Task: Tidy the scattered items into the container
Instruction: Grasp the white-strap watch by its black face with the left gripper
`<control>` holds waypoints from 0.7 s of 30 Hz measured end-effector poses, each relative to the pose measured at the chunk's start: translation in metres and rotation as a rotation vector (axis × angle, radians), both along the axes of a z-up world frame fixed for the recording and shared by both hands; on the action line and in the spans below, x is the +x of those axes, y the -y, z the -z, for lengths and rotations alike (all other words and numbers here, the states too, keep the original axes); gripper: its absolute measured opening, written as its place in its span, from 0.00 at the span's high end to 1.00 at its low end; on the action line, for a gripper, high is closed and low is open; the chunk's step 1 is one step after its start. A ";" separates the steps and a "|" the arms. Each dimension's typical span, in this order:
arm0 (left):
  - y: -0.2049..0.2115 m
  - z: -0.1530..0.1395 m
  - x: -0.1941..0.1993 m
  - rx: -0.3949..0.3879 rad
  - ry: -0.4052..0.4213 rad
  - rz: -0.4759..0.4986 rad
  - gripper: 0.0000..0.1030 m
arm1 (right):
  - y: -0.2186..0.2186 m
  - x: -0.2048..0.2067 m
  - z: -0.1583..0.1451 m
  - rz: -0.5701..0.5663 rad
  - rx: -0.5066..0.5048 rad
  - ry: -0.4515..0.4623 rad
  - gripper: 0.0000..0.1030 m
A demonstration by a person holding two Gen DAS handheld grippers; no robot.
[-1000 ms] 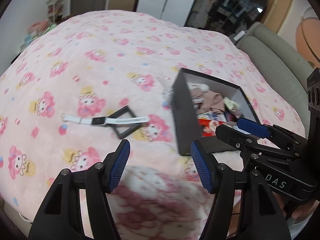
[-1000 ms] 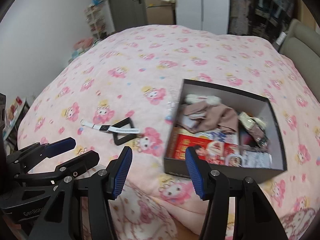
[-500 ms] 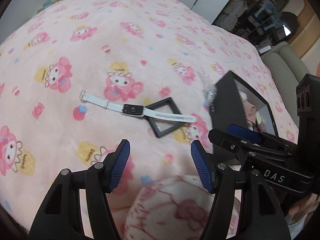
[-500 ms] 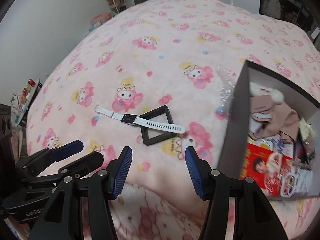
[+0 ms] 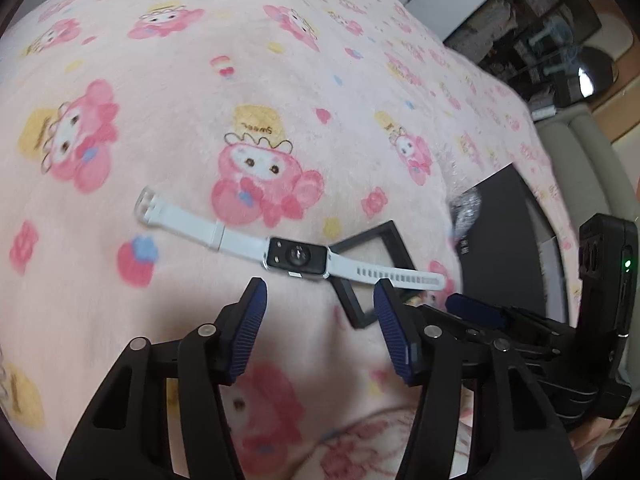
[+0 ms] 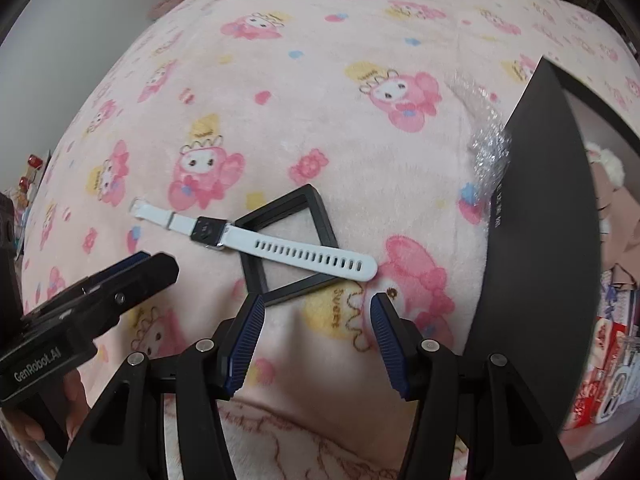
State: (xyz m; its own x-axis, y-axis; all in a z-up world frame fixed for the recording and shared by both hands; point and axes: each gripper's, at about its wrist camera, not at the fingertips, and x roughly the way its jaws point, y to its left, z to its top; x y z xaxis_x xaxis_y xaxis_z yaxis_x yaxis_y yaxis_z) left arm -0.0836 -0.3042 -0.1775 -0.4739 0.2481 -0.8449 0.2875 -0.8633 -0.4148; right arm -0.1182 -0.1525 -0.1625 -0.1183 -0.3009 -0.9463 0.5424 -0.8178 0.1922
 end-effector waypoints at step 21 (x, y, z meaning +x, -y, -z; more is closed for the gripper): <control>-0.038 0.038 -0.046 -0.370 0.131 0.288 0.44 | 0.006 -0.041 0.028 0.045 -0.157 0.054 0.53</control>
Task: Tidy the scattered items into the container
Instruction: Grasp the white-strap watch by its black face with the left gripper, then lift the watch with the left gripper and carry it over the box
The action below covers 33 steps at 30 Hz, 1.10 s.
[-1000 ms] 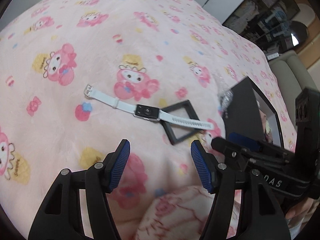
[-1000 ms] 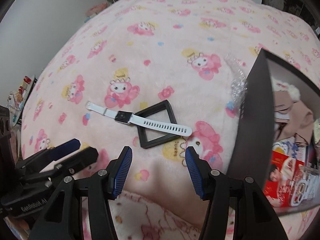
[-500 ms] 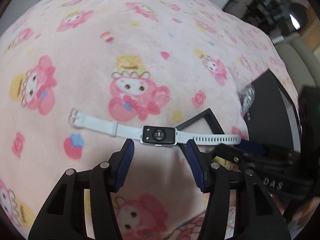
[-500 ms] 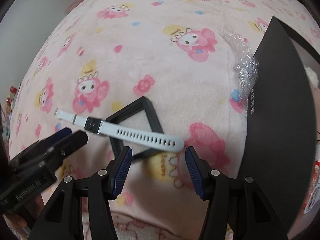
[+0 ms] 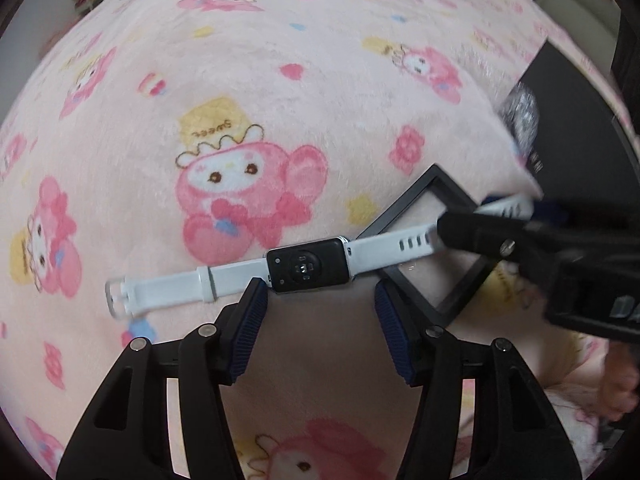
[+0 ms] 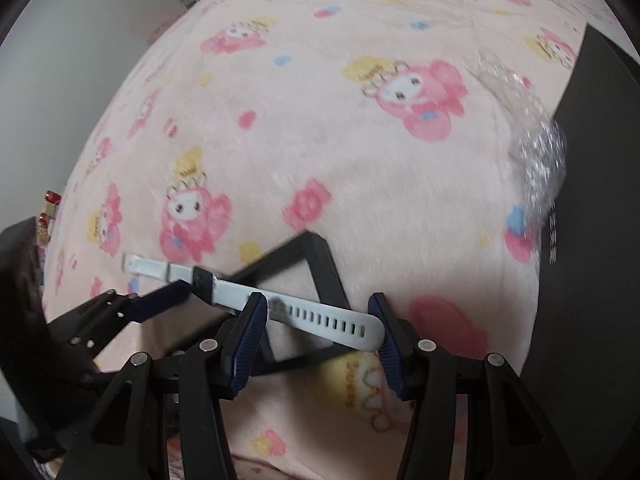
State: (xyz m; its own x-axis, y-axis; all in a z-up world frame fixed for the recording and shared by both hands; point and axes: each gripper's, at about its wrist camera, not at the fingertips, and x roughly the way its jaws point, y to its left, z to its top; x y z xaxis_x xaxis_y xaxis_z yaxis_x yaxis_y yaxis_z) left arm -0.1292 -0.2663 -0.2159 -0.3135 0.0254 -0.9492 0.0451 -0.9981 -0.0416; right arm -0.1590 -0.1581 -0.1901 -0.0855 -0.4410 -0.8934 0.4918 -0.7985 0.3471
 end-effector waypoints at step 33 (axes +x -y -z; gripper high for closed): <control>0.016 0.004 -0.021 -0.062 -0.103 -0.088 0.86 | 0.002 -0.005 -0.021 0.041 0.009 -0.015 0.66</control>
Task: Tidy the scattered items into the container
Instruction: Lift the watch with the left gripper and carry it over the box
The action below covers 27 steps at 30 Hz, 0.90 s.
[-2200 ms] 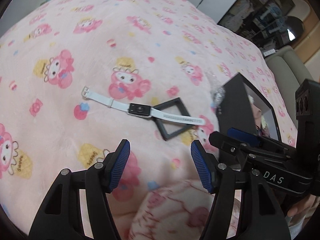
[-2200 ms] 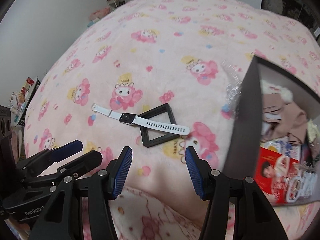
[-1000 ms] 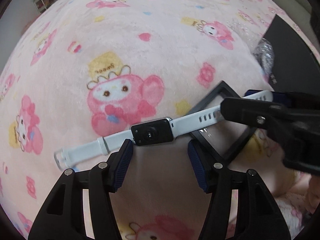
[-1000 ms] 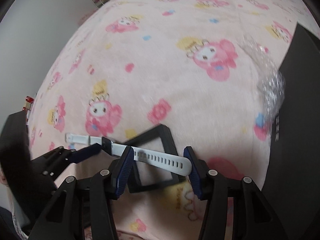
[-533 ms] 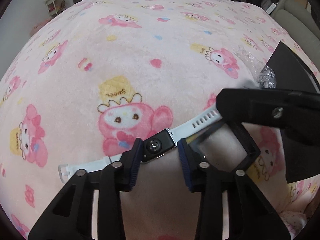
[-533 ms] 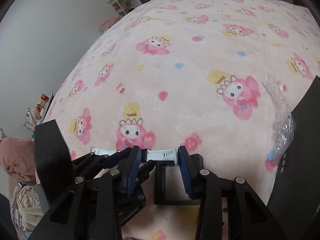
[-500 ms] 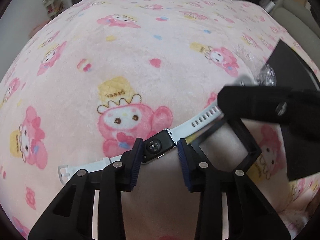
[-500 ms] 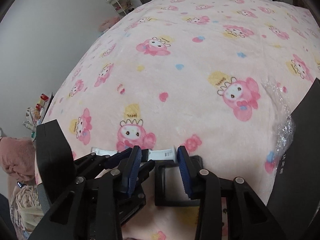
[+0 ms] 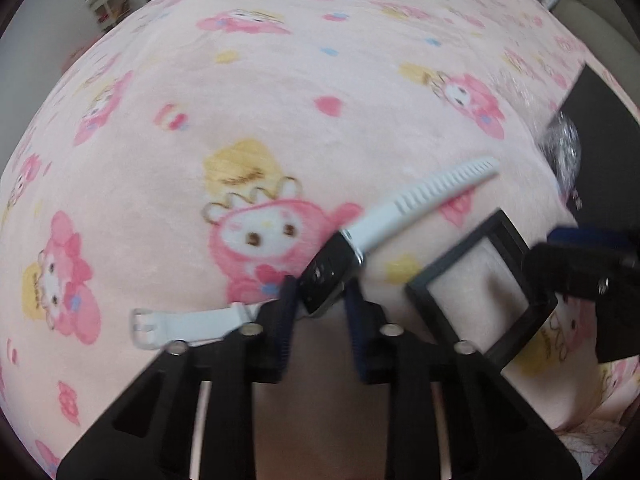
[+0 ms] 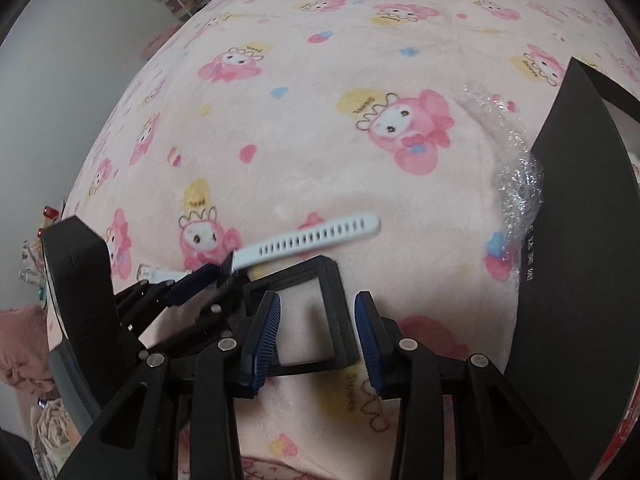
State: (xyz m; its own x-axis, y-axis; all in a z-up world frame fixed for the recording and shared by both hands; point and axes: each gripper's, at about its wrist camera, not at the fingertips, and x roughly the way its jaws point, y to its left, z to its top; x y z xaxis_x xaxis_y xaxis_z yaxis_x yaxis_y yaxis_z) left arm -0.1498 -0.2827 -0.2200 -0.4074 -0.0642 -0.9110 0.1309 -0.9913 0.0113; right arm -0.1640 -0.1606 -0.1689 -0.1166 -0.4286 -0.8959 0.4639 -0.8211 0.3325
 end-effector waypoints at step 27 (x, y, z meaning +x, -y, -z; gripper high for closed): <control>-0.042 -0.127 0.079 0.955 -0.382 -0.135 0.92 | -0.056 0.063 -0.082 -0.080 -0.218 -0.088 0.48</control>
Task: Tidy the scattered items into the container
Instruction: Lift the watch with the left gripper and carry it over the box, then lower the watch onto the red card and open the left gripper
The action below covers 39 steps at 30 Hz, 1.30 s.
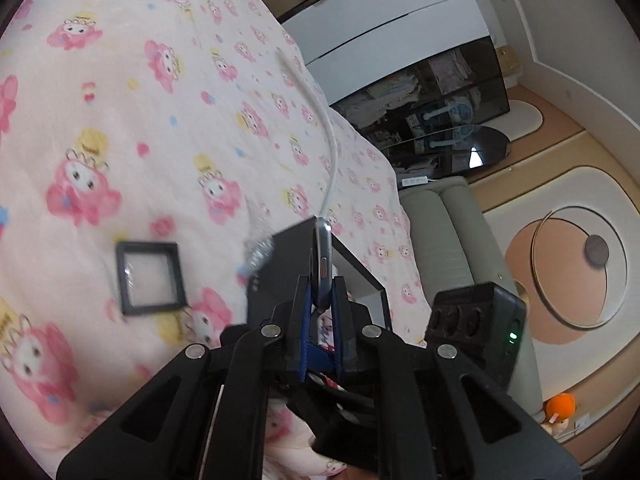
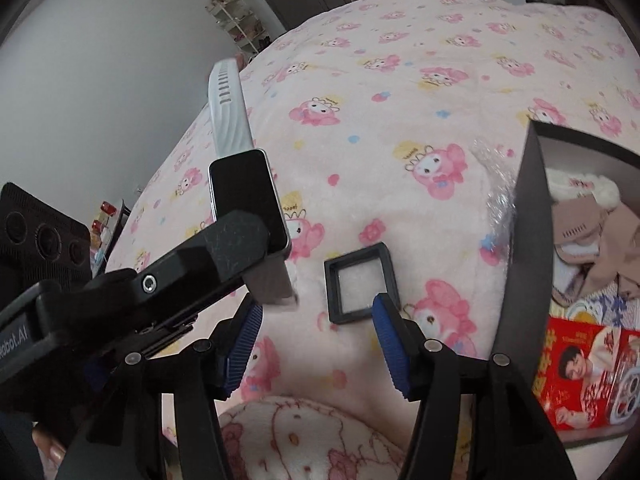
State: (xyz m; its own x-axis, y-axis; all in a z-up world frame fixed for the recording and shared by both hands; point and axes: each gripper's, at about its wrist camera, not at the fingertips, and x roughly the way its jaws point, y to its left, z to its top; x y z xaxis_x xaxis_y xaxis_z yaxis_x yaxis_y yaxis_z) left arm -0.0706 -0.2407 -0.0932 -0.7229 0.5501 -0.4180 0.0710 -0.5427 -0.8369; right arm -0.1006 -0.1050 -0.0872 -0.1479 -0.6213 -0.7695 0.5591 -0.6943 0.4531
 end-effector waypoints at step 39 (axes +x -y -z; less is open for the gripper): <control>-0.287 0.030 -0.059 -0.394 0.273 0.342 0.88 | -0.268 -0.076 0.029 0.267 0.339 -0.021 0.80</control>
